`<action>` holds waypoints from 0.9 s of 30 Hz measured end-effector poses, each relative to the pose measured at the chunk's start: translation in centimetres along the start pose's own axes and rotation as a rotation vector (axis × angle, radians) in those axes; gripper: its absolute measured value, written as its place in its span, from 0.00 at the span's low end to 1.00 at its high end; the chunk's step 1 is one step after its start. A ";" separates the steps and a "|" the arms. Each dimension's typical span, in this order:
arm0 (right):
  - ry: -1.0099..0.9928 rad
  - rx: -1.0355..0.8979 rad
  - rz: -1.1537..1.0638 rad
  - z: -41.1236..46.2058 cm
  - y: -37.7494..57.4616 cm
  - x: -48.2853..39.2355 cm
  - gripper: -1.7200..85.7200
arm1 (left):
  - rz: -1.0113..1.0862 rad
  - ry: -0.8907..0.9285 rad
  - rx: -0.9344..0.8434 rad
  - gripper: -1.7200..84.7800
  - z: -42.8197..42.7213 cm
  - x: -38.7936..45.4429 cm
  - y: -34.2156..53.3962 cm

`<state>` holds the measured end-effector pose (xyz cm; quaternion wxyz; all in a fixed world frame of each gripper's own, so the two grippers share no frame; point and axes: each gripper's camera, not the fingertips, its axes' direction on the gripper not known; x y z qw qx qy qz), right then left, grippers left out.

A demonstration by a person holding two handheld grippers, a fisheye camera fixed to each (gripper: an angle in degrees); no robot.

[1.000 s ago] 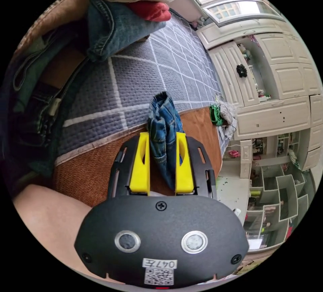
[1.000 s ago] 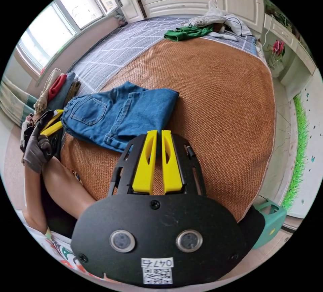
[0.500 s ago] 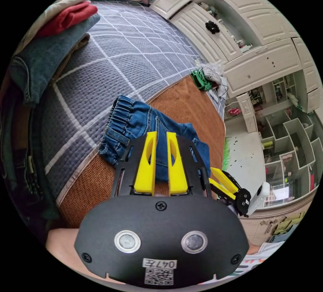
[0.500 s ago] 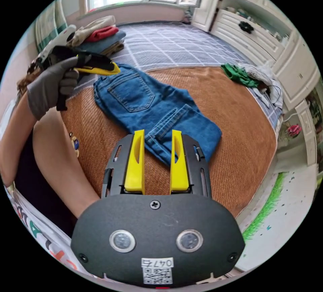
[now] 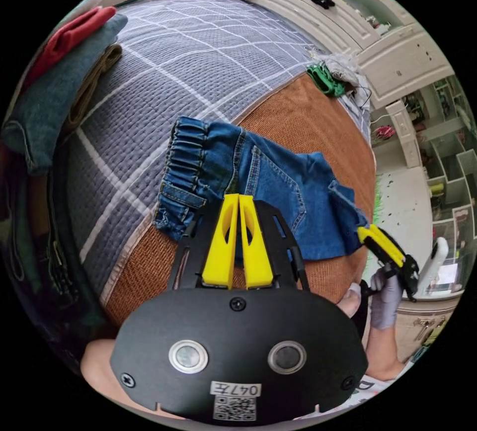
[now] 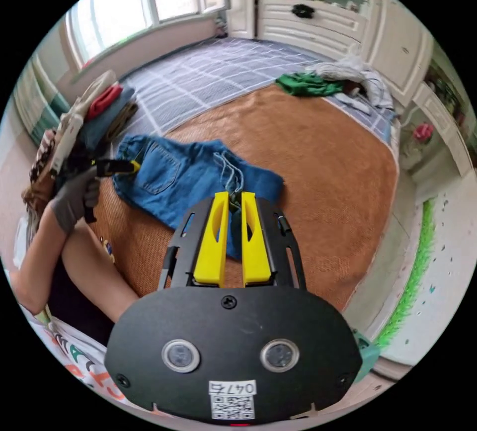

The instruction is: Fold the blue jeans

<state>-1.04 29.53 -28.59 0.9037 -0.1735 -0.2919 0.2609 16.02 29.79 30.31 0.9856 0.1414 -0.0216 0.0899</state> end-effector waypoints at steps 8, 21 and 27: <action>0.010 -0.059 0.404 -1.4 14.2 19.0 0.04 | -0.023 0.127 -0.039 0.01 1.9 0.0 -0.4; 0.071 0.019 0.540 -1.3 24.8 25.6 0.08 | 0.041 0.053 0.078 0.01 -0.2 1.9 0.7; 0.036 -0.115 0.484 2.0 27.3 26.6 0.08 | -0.044 -0.011 0.214 0.01 -3.3 -0.7 2.0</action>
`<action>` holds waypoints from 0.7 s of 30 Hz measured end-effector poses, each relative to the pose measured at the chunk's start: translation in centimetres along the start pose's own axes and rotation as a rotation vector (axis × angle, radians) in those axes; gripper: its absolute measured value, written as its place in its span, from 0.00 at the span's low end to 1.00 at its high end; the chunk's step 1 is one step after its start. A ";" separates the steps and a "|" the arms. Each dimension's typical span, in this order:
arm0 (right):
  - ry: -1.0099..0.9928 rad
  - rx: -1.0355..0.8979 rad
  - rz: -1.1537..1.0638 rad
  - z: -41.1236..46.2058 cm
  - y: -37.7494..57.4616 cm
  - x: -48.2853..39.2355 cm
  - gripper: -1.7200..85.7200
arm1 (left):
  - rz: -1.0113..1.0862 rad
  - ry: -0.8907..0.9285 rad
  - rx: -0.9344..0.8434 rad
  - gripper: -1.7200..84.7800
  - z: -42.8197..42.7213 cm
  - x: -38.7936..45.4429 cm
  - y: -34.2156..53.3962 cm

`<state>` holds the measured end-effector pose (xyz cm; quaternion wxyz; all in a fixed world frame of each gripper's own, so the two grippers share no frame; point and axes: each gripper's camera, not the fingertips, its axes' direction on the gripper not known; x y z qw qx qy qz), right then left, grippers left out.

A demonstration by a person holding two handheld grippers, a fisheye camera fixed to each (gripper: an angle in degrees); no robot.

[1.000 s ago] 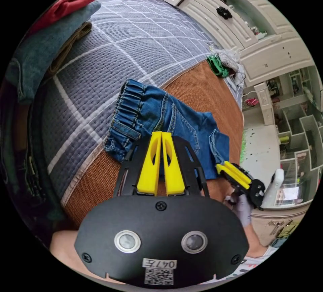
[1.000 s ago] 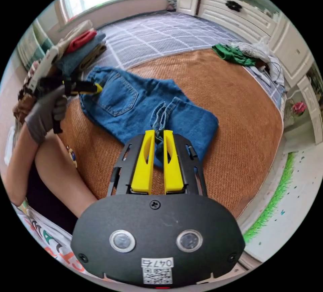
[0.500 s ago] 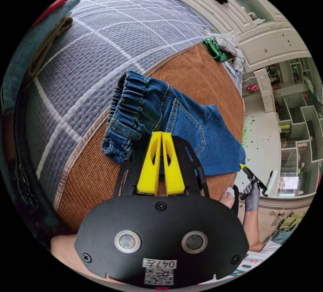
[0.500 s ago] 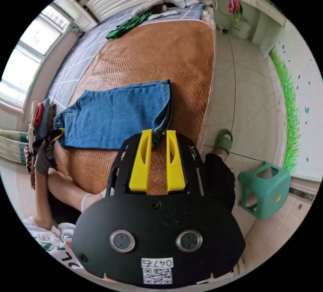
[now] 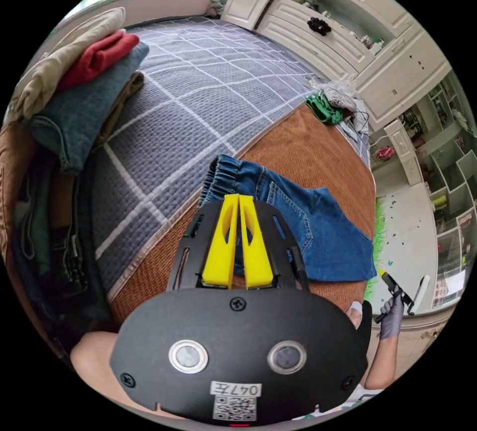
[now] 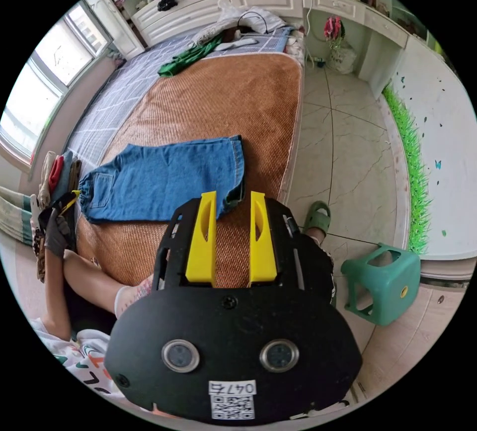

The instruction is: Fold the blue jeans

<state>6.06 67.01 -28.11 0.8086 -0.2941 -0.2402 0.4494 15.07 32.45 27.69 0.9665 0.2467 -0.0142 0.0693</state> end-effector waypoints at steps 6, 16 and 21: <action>-0.051 -0.054 -0.019 2.1 2.2 2.9 0.02 | -0.096 0.123 0.133 0.05 -5.0 -5.6 -0.3; -0.144 0.046 -0.042 1.4 3.7 6.6 0.02 | -0.033 0.182 -0.163 0.12 -0.7 -8.1 -2.6; -0.153 0.069 -0.048 1.7 4.6 7.5 0.02 | 0.005 0.109 -0.229 0.12 2.2 -7.7 -3.7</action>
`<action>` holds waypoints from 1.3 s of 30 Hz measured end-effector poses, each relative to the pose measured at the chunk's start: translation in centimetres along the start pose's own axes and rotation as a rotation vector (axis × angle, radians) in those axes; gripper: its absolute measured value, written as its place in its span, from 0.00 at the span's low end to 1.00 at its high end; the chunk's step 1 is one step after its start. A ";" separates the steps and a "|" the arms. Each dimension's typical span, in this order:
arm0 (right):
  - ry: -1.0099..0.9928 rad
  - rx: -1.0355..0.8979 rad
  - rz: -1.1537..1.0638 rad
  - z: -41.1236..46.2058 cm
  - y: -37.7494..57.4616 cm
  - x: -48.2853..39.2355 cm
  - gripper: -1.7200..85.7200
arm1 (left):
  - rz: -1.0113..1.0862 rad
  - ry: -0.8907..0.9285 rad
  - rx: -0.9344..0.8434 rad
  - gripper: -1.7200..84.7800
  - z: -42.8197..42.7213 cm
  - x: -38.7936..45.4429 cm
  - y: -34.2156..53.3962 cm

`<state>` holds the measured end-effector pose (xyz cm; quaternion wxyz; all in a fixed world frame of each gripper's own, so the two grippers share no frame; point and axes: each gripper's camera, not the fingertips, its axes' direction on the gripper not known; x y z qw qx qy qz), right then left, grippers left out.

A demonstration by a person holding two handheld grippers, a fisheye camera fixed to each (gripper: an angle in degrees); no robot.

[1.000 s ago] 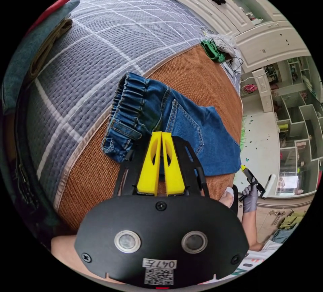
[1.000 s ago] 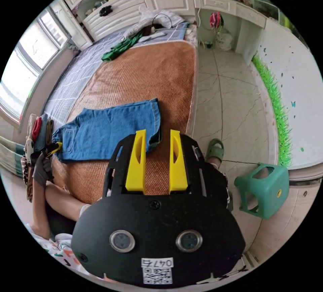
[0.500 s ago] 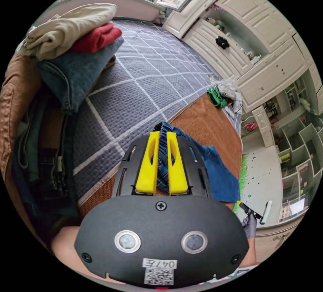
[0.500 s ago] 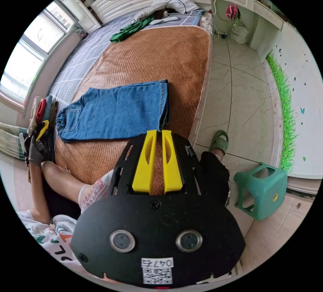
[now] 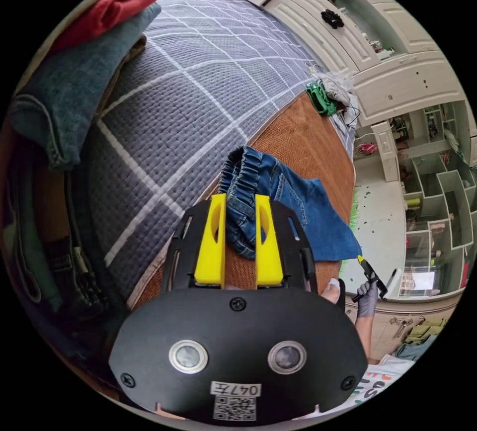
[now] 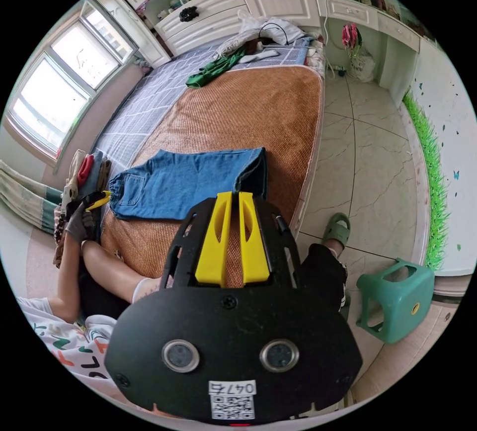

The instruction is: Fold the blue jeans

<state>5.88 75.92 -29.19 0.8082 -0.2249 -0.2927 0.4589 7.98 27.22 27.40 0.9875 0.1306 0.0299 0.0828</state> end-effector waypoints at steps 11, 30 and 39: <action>-0.156 0.156 -0.005 -4.1 -0.1 2.4 0.02 | 0.145 0.269 0.194 0.04 -5.4 -0.4 1.6; -0.218 0.225 -0.040 4.6 -17.8 -3.3 0.08 | -0.147 0.339 0.189 0.14 -4.4 -3.9 -10.1; -0.151 -0.211 -0.438 11.5 -9.1 -19.3 0.01 | 0.243 0.049 0.089 0.08 -0.1 4.5 -5.9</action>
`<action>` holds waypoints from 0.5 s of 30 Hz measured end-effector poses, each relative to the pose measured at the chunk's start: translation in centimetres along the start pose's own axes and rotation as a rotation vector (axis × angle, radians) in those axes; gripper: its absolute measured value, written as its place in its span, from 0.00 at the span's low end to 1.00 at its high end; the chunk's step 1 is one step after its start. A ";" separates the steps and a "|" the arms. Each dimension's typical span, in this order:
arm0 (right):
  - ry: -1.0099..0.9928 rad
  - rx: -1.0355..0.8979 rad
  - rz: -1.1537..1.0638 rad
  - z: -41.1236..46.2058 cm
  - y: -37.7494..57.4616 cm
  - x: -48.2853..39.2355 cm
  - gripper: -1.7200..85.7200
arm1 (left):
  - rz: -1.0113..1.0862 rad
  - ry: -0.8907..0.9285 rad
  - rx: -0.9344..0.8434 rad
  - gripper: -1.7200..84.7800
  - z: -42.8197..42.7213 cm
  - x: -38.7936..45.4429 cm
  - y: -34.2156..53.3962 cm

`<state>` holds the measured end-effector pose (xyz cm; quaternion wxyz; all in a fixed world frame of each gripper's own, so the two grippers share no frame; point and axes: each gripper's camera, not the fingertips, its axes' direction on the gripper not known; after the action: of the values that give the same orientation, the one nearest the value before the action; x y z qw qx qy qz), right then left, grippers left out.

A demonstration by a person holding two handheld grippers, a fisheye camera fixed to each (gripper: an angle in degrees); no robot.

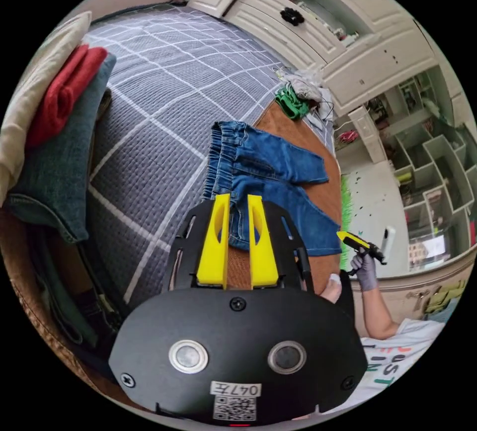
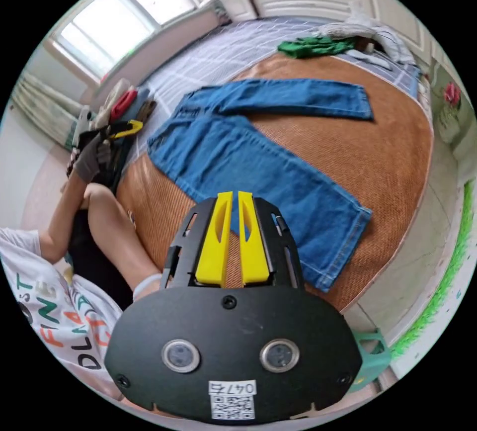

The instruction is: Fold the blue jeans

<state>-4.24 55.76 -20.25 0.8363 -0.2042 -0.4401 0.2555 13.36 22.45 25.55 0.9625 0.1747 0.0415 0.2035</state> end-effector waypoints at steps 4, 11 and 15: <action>0.155 -0.082 -0.190 2.5 -3.9 -8.5 0.01 | 0.013 0.077 -0.056 0.02 3.9 0.9 -1.1; 0.393 -0.174 -0.168 6.5 -8.7 -12.5 0.01 | 0.194 -0.172 -0.212 0.01 8.8 4.9 -1.4; 0.369 -0.175 -0.158 5.9 -10.5 -12.8 0.01 | 0.240 -0.270 -0.183 0.01 9.7 7.4 -0.8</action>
<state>-12.76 40.44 -19.22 0.8991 -0.2843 -0.3149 0.1084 21.89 21.66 34.30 0.9400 0.1161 -0.1278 0.2943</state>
